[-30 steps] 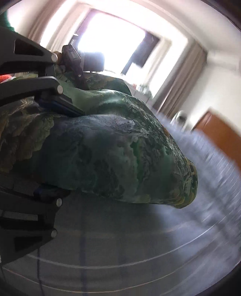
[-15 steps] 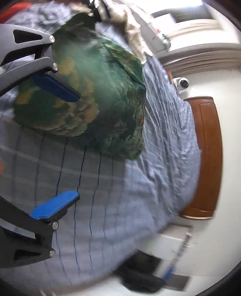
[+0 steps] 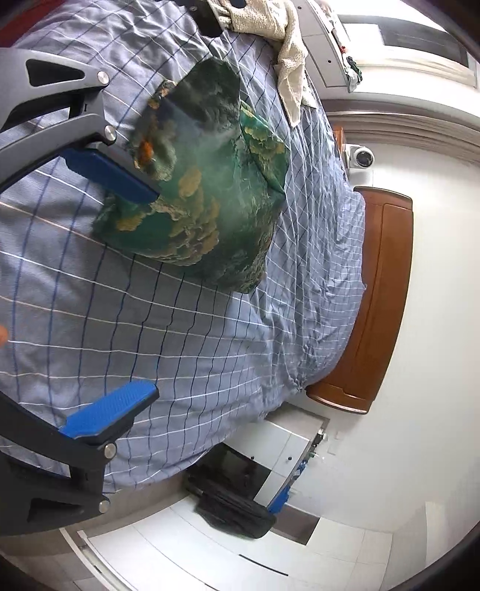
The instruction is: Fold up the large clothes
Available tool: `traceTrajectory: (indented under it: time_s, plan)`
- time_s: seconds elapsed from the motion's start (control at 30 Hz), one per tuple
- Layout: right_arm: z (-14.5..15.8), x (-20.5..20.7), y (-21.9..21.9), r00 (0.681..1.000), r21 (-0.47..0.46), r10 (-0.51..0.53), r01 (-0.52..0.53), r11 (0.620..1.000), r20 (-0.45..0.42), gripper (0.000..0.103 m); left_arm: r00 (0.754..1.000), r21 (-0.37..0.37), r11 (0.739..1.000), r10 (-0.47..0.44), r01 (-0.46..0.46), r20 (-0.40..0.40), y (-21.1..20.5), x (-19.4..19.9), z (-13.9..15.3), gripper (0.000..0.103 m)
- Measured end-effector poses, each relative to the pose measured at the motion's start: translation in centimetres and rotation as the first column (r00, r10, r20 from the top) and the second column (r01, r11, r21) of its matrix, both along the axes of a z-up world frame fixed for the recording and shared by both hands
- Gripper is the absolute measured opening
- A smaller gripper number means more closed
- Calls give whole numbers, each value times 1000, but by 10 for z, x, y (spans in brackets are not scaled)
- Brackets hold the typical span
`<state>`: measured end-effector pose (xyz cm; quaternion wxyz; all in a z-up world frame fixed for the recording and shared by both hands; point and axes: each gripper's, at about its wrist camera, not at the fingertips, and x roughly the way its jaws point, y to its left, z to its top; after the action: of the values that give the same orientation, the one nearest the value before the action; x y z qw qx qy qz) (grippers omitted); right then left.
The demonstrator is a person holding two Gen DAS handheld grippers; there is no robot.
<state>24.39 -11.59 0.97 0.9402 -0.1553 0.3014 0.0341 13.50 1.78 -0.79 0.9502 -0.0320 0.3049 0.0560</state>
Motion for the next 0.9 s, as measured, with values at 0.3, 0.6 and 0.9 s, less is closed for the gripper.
traceTrajectory:
  time_s: [0.3,0.6,0.9]
  plan:
    - [8,-44,-7,1000,53,4,-3,999,-27,99,997,-6,998,66,-66,-34,-32,-42,9,103]
    - [2,-77,-3,996,86,34,-27,996,-80,99,995,33,998,58,-56,-83,-51,-59,8,103]
    - [7,-92,3,997,55,16,-12,998,-70,99,994,50,996,76,-72,-77,-50,-64,14,102]
